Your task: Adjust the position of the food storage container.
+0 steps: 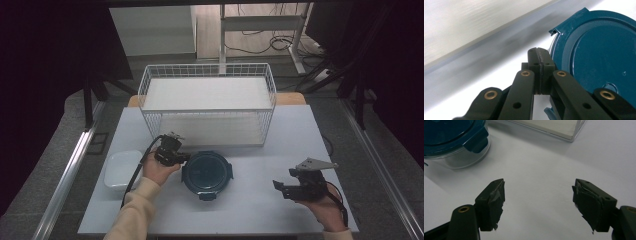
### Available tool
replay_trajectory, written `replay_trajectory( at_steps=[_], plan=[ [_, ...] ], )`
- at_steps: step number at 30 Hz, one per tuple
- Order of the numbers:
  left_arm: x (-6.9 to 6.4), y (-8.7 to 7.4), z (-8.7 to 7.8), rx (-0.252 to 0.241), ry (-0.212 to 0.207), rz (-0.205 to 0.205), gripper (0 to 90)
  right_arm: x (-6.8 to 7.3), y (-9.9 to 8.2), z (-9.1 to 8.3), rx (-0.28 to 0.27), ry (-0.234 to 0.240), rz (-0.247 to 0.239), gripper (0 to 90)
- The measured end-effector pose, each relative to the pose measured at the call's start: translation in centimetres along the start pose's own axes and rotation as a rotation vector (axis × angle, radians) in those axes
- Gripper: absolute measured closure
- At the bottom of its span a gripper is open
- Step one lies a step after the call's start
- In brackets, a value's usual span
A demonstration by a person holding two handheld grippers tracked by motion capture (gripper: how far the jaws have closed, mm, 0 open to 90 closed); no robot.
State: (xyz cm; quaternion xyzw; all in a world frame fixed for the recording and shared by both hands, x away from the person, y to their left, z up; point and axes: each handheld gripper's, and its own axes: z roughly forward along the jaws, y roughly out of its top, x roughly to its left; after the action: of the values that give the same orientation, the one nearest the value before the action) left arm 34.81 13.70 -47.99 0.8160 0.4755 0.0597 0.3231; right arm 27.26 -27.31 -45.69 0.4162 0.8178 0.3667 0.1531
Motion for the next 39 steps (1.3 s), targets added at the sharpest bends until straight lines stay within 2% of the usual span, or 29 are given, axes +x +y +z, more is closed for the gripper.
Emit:
replay_trajectory(
  at_steps=[2, 5, 6, 10, 16, 17, 25, 28, 30, 31, 34, 35, 36, 38, 39],
  plan=[
    [-0.5, 0.1, 0.1, 0.01, -0.004, 0.018, 90.0, 0.0, 0.0, 0.0, 0.001, 0.001, 0.002, 25.7],
    [-0.9, 0.2, 0.3, 0.009, -0.011, 0.021, 90.0, 0.0, 0.0, 0.1, 0.003, 0.001, 0.001, 25.7],
    [-1.1, 0.2, 0.3, 0.015, -0.012, 0.036, 90.0, 0.0, 0.0, 0.1, 0.003, 0.001, 0.001, 25.7],
    [-2.1, 0.2, 0.7, 0.001, -0.025, 0.028, 90.0, 0.0, 0.0, 0.0, 0.001, 0.002, 0.002, 25.7],
    [-3.1, 0.1, 0.8, 0.011, -0.044, 0.048, 90.0, 0.0, 0.0, 0.0, -0.003, 0.01, 0.003, 25.7],
    [-3.4, 0.2, 1.0, 0.015, -0.059, 0.049, 90.0, 0.0, 0.0, 0.1, -0.002, 0.01, 0.003, 25.7],
    [-4.0, 0.3, 1.1, 0.029, -0.074, 0.067, 90.0, 0.1, 0.0, 0.1, -0.003, 0.009, 0.004, 25.7],
    [-3.8, 0.3, 1.1, 0.024, -0.084, 0.052, 89.9, 0.1, 0.1, -0.1, -0.012, 0.007, 0.002, 25.7],
    [-3.8, 0.3, 0.8, -0.002, -0.073, 0.039, 87.6, 0.2, 0.1, -0.3, -0.02, 0.006, 0.0, 25.7],
    [-3.7, 0.2, 0.4, -0.01, -0.053, 0.043, 87.2, 0.2, 0.1, -0.3, -0.023, 0.005, 0.0, 25.7],
    [-3.6, 0.0, -1.0, -0.038, -0.019, 0.036, 81.3, 0.2, 0.1, -0.5, -0.032, 0.003, 0.007, 25.8],
    [-3.8, -0.3, -2.2, -0.063, -0.011, 0.039, 71.4, 0.1, 0.1, -0.5, -0.034, 0.001, 0.007, 25.8],
    [-3.8, -0.3, -2.2, -0.063, -0.011, 0.039, 66.8, 0.1, 0.1, -0.5, -0.034, 0.001, 0.007, 25.8],
    [-4.3, -1.1, -4.4, -0.09, 0.027, 0.046, 56.5, 0.2, 0.1, -0.6, -0.036, 0.0, 0.006, 25.8],
    [-4.3, -1.1, -4.4, -0.09, 0.027, 0.046, 51.8, 0.3, 0.2, -0.6, -0.038, 0.001, 0.006, 25.8]
  ],
)
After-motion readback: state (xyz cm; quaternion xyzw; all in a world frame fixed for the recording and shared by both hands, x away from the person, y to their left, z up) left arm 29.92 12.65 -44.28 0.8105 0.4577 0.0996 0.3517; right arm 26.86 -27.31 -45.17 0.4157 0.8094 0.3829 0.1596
